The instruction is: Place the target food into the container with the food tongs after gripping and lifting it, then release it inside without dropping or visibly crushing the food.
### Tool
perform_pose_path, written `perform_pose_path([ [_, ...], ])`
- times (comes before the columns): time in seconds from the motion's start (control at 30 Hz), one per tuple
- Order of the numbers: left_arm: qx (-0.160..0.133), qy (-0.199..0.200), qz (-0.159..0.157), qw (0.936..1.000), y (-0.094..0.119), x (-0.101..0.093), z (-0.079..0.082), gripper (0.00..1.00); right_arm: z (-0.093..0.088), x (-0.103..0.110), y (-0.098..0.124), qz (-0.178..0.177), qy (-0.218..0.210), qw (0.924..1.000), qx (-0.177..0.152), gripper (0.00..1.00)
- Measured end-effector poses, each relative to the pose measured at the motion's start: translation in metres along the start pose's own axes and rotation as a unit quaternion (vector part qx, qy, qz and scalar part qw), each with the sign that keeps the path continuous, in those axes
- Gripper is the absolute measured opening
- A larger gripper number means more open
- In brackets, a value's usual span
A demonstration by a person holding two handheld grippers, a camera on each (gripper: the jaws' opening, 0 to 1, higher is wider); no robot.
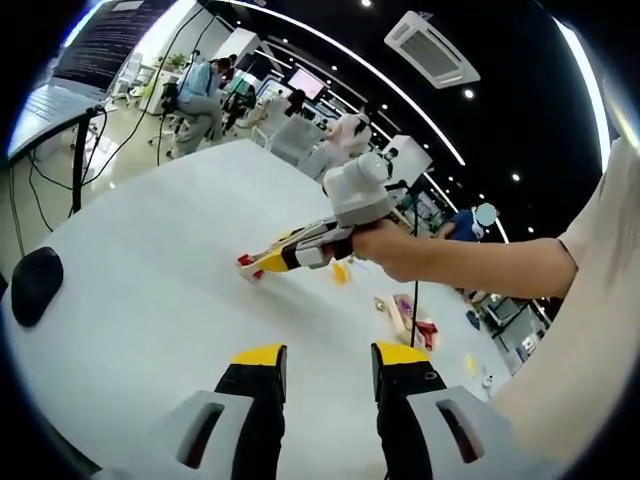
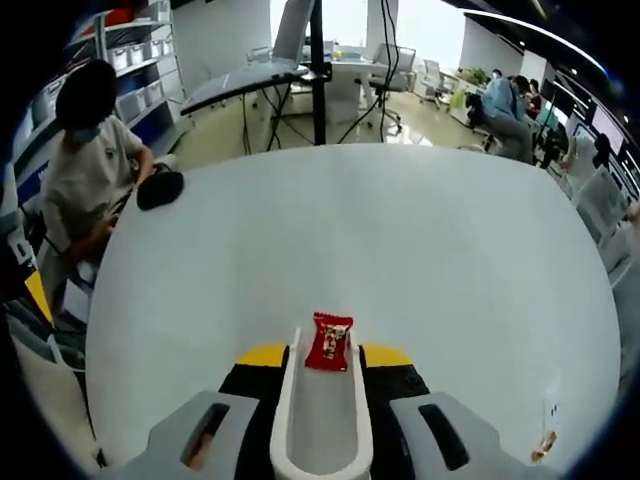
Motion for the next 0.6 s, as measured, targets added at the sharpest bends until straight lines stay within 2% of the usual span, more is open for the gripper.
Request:
perform_pose_path([
  [0.6,0.000,0.000,0.007,1.0000,0.0053,0.0034,0.0014,0.33,-0.0024,-0.0026,-0.0104,-0.005,-0.006,1.0000,-0.003,0.27],
])
Point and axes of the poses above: the point that each gripper's makers call its tool centre point, and the gripper's own axes: y roughly backward along the fingers, x roughly to its left, z roughly out of its top, the point moved 4 cm from there along y, roughly backward along the fingers, and after that the axes turned 5 degrees about -z, right-handed, at the moved point
